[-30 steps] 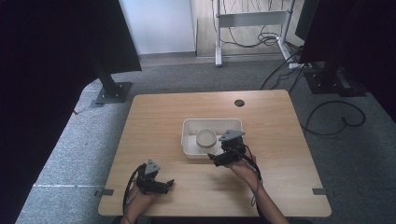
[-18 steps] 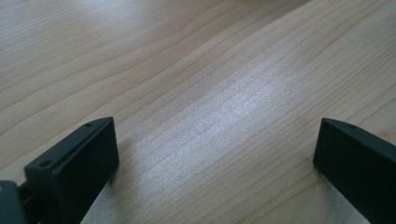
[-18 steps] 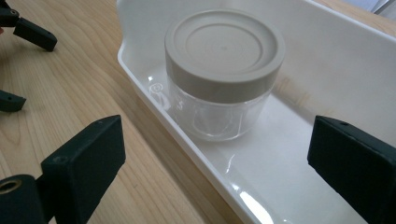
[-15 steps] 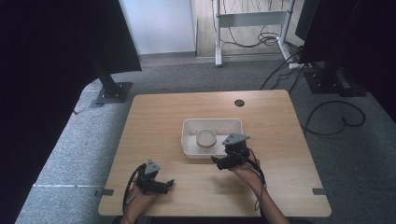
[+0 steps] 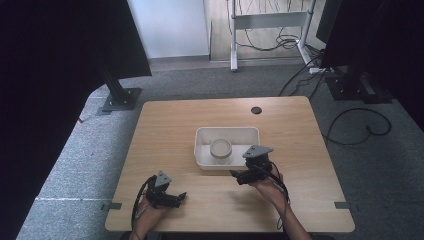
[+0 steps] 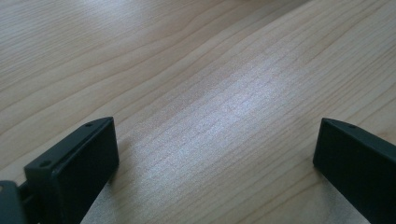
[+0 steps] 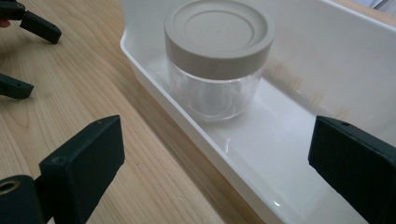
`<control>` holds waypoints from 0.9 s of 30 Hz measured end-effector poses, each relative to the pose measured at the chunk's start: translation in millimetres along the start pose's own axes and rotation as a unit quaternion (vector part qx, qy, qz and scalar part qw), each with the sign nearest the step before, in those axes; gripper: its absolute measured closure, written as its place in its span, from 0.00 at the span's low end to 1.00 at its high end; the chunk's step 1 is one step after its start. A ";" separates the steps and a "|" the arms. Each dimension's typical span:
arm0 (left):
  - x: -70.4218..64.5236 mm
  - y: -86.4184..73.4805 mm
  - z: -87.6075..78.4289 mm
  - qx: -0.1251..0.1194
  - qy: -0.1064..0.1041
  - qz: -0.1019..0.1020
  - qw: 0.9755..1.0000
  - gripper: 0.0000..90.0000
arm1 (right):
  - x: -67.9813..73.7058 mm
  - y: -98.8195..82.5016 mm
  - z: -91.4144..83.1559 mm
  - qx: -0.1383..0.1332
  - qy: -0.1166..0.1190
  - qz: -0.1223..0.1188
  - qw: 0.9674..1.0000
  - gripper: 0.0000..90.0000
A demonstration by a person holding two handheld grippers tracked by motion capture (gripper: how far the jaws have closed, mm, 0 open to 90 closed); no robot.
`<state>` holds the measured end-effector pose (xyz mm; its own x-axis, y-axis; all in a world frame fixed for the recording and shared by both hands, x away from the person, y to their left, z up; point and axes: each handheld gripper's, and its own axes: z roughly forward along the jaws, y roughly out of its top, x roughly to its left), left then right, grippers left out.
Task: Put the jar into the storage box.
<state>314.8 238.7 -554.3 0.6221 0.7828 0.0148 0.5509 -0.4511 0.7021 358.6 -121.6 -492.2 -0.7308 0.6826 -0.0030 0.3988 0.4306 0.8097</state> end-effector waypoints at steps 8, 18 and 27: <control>0.1 0.0 0.0 0.000 0.000 0.000 1.000 0.00 | -3.4 -6.6 -7.4 0.004 -0.005 0.004 1.000 0.03; 0.1 0.0 0.0 0.000 0.000 0.001 1.000 0.00 | -6.8 -17.6 -18.5 0.004 -0.015 0.009 1.000 0.03; 0.0 0.0 0.0 0.000 0.000 0.000 1.000 0.00 | -9.2 -27.6 -27.6 0.001 -0.022 0.015 1.000 0.03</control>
<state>314.8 238.8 -554.3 0.6227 0.7823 0.0152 0.5505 -0.4518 0.7020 339.0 -156.0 -498.3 -0.6935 0.7204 -0.0040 0.4221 0.4108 0.8081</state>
